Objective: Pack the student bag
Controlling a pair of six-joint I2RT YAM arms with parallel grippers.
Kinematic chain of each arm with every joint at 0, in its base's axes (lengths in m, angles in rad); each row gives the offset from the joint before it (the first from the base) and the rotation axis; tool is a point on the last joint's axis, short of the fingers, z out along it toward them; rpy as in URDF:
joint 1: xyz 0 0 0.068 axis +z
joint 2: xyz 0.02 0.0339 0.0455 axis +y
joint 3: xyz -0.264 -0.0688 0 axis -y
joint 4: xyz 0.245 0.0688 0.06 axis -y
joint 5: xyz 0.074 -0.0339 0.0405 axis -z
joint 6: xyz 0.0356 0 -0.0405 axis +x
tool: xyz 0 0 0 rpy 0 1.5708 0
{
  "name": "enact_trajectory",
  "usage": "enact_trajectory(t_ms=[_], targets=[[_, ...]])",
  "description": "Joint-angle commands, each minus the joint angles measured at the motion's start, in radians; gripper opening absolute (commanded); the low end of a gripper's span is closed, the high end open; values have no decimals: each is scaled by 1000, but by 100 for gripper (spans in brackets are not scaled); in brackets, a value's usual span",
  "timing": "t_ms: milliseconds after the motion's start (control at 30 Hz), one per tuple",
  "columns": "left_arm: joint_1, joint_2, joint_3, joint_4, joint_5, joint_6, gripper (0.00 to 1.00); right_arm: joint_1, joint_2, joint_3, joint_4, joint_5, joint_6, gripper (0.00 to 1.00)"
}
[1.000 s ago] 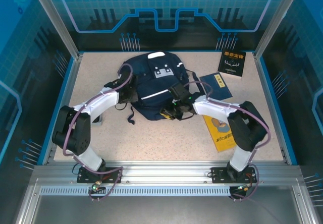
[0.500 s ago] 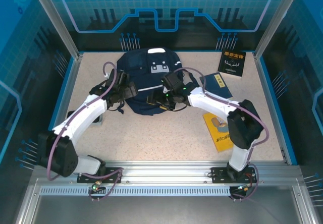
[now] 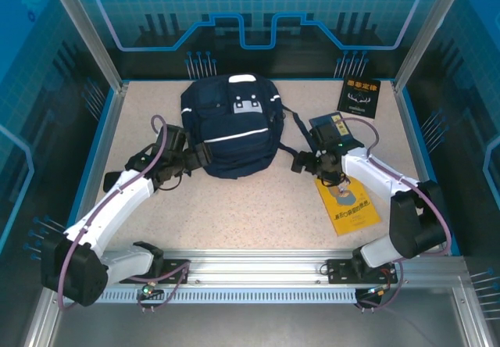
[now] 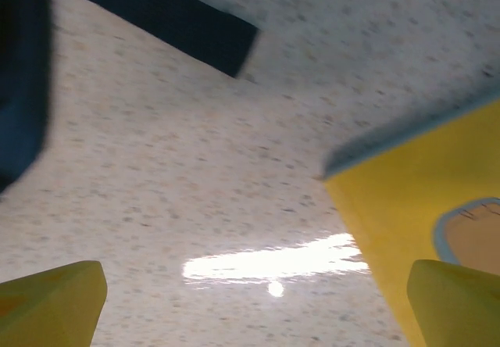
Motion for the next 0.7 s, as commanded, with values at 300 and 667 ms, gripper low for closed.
enact_trajectory(t_ms=[300, 667], targets=[[6, 38, -17, 16, 176, -12, 99, -92, 32, -139, -72, 45, 3, 98], [6, 37, -60, 91, 182, -15, 99, 90, 111, -139, 92, -171, 189, 97]])
